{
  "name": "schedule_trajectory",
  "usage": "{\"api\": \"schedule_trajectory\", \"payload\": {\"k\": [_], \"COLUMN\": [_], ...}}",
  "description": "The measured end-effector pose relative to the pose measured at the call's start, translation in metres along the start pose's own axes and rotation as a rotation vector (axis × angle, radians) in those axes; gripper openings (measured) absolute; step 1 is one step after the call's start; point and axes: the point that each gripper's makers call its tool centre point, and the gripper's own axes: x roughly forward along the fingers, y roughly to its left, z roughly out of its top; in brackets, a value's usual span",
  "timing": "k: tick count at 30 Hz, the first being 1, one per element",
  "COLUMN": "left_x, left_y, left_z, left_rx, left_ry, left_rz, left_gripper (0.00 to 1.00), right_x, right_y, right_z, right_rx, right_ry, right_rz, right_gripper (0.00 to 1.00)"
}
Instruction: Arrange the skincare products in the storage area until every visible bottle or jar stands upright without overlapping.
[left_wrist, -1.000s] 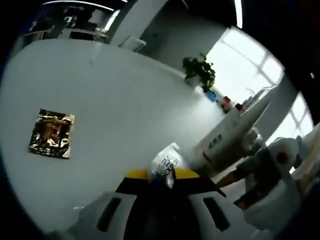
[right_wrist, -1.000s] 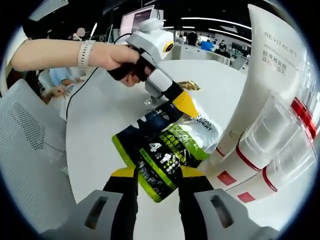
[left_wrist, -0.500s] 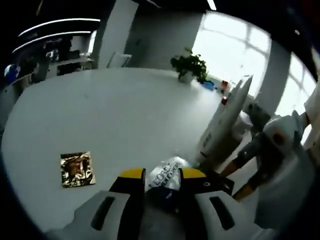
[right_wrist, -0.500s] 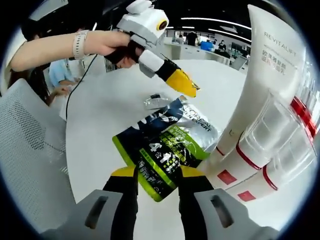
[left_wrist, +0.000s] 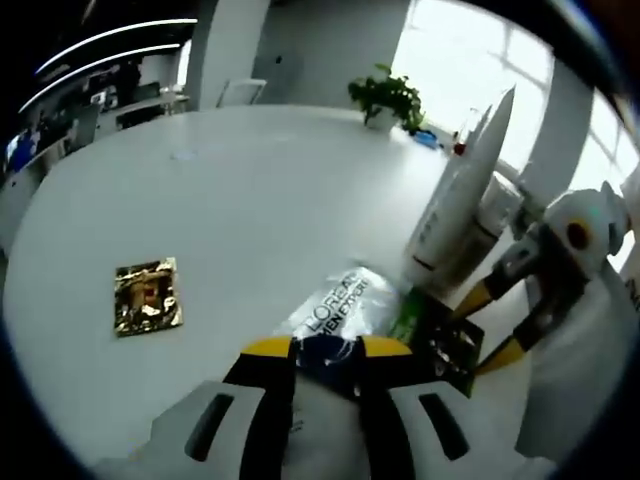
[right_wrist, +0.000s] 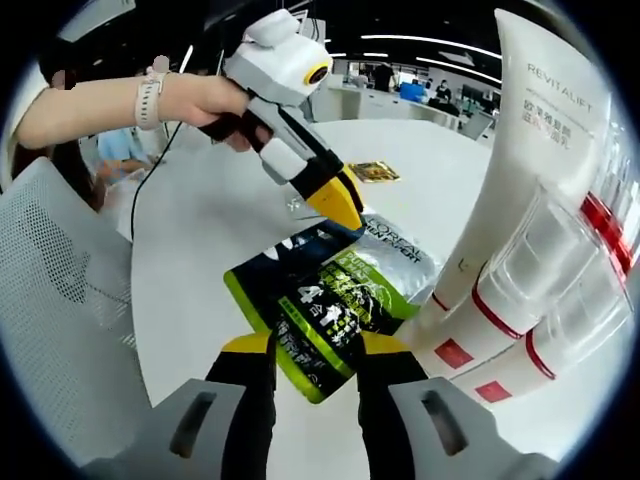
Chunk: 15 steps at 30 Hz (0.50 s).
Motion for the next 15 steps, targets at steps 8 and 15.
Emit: {"api": "schedule_trajectory", "payload": {"k": [8, 15], "left_x": [0.003, -0.002], "left_y": [0.008, 0.005], "left_z": [-0.004, 0.001], "left_rx": [0.015, 0.014], "left_ry": [0.026, 0.016], "left_rz": [0.037, 0.034], "left_gripper": [0.19, 0.21], "right_x": [0.0, 0.0], "right_y": [-0.001, -0.001], "right_z": [0.0, 0.0], "right_rx": [0.002, 0.004], "right_ry": [-0.003, -0.004], "right_rz": [0.0, 0.001], "right_gripper": [0.32, 0.32]}}
